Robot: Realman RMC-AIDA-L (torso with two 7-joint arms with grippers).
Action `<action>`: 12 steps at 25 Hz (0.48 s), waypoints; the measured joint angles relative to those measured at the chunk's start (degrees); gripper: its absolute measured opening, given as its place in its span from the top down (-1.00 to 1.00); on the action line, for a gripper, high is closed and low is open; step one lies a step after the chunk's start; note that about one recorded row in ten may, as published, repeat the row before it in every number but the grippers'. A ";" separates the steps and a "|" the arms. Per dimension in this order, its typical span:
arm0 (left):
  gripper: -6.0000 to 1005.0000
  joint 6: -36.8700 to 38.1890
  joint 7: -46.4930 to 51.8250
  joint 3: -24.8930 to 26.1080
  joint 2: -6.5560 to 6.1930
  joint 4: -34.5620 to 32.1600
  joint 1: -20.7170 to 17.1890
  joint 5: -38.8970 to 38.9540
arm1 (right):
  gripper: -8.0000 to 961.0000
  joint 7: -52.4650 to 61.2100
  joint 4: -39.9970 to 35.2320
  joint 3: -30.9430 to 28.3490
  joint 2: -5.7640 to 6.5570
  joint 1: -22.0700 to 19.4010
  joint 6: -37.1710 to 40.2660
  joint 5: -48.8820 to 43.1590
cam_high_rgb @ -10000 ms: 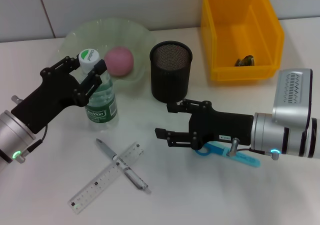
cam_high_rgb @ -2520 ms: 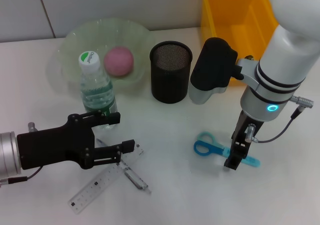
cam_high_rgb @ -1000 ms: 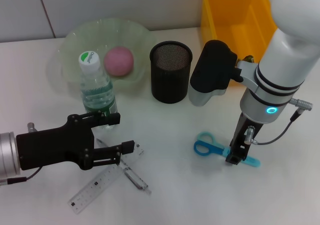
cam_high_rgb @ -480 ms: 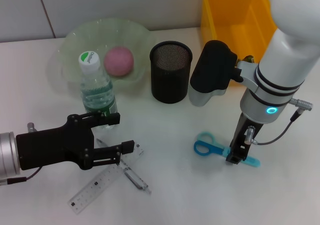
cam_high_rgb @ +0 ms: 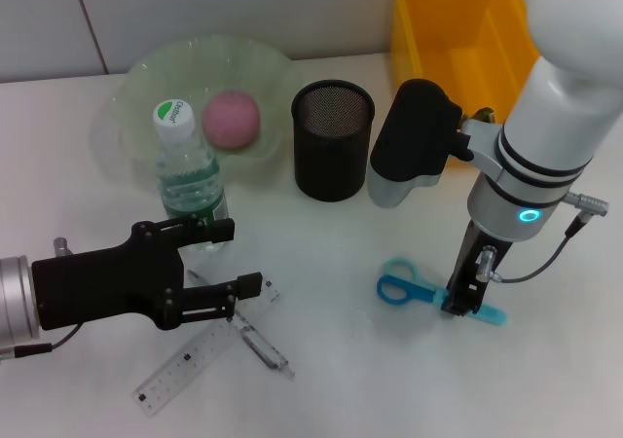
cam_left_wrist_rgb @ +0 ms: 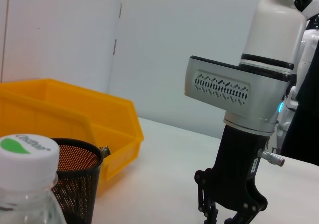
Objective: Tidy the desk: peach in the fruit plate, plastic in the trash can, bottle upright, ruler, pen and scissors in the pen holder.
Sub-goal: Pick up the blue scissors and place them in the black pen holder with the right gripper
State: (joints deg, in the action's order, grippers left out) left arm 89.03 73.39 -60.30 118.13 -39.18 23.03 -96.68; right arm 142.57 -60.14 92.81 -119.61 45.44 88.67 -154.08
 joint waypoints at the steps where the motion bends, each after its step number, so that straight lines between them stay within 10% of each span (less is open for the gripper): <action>1: -0.57 0.00 0.00 0.00 0.00 -0.01 0.00 0.00 | 0.54 -0.01 0.10 0.01 0.00 0.01 -0.03 0.01; 12: -0.57 0.10 0.00 0.01 0.00 -0.02 0.08 0.00 | 0.54 -0.22 0.64 0.10 0.00 0.17 0.00 0.01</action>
State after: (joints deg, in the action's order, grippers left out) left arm 89.13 73.39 -60.29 118.13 -39.20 23.11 -96.68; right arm 142.35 -59.50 92.90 -119.61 45.61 88.66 -154.06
